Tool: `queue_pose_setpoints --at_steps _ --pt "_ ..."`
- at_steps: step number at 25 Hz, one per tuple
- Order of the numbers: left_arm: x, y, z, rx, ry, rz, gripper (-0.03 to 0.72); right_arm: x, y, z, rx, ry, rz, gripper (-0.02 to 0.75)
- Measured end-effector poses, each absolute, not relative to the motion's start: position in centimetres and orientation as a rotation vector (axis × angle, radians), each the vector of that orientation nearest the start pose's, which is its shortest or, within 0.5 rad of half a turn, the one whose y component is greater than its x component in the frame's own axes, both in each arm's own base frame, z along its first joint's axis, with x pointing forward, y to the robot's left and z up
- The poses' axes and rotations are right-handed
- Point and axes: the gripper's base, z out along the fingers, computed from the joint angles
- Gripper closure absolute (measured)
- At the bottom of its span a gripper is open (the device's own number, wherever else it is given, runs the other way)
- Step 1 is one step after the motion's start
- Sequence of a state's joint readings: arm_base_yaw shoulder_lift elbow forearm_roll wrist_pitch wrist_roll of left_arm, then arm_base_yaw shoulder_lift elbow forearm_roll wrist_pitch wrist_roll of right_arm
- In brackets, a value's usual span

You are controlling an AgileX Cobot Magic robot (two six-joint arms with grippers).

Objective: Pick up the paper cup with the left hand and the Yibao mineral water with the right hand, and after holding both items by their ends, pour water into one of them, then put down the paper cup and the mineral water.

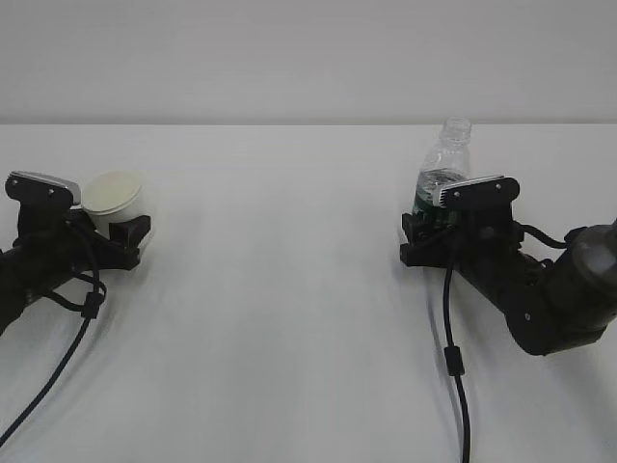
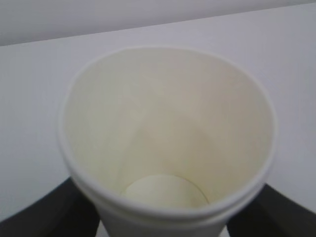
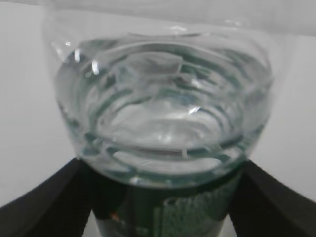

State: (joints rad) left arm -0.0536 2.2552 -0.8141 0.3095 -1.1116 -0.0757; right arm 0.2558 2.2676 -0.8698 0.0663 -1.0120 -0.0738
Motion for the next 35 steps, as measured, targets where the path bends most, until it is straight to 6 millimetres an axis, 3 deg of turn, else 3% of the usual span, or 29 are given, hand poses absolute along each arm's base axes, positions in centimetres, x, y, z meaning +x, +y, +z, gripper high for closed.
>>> queue_pose_setpoints --at_steps 5,11,19,29,35 --pt "36.7 -4.5 5.4 0.3 1.805 -0.246 0.195 37.2 9.2 5.1 -0.256 1.853 0.08 0.169" --pt "36.6 -4.6 5.4 0.314 1.804 -0.253 0.195 37.2 9.2 5.1 -0.27 1.851 0.07 0.251" --pt "36.3 -5.4 5.4 0.389 1.803 -0.338 0.211 37.2 9.2 5.1 -0.295 1.847 0.059 0.258" --pt "35.9 -6.1 5.5 0.442 1.793 -0.431 0.225 37.3 9.6 6.5 -0.379 1.811 0.05 0.258" --pt "35.8 -6.7 7.4 0.502 1.757 -0.49 0.241 37.3 9.9 7.3 -0.443 1.808 0.049 0.258"
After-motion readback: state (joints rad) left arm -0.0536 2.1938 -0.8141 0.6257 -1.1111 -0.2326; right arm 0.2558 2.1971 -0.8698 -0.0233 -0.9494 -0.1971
